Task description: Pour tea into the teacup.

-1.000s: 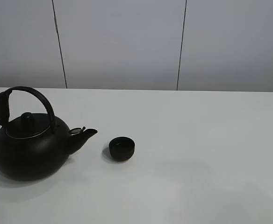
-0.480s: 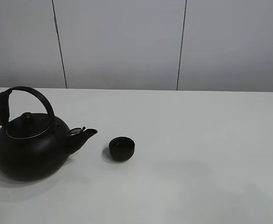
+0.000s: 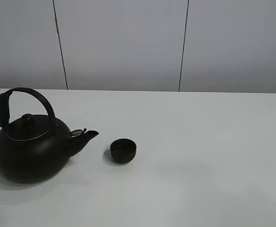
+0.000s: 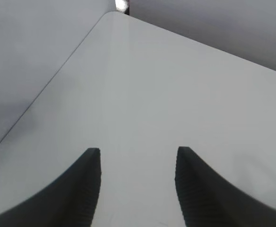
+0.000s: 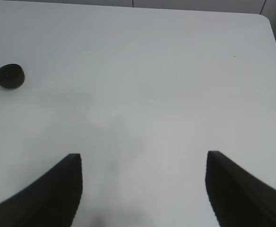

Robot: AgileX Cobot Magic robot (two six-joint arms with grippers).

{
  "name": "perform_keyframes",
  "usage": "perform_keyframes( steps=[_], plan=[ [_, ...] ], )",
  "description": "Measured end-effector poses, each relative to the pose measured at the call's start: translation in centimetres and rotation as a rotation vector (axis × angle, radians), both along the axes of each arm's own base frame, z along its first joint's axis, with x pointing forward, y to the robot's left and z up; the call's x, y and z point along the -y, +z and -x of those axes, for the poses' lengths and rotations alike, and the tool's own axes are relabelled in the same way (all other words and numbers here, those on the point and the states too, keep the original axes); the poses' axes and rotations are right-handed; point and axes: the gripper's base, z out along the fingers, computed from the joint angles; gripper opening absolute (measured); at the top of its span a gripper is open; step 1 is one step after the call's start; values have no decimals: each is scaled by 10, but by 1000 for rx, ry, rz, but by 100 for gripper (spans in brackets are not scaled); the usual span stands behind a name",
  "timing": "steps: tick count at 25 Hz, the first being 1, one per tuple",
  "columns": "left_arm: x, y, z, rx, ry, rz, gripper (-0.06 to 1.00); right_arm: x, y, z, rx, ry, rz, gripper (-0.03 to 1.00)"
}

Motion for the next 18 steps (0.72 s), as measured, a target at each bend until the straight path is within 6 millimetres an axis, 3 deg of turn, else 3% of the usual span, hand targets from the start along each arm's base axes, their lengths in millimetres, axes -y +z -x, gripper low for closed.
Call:
perform_keyframes(
  steps=[4, 7, 10, 13, 15, 18],
  plan=[
    [2, 27, 16, -8, -3, 30, 36, 0, 0, 0, 0, 0, 0, 51],
    [23, 61, 39, 33, -91, 35, 36, 0, 0, 0, 0, 0, 0, 51],
    [53, 100, 78, 124, -202, 24, 36, 0, 0, 0, 0, 0, 0, 51],
    [82, 137, 139, 261, -309, 6, 36, 0, 0, 0, 0, 0, 0, 51],
    [97, 150, 186, 342, -368, -19, 36, 0, 0, 0, 0, 0, 0, 51],
    [114, 150, 261, 415, -430, -87, 36, 0, 0, 0, 0, 0, 0, 51]
  ],
)
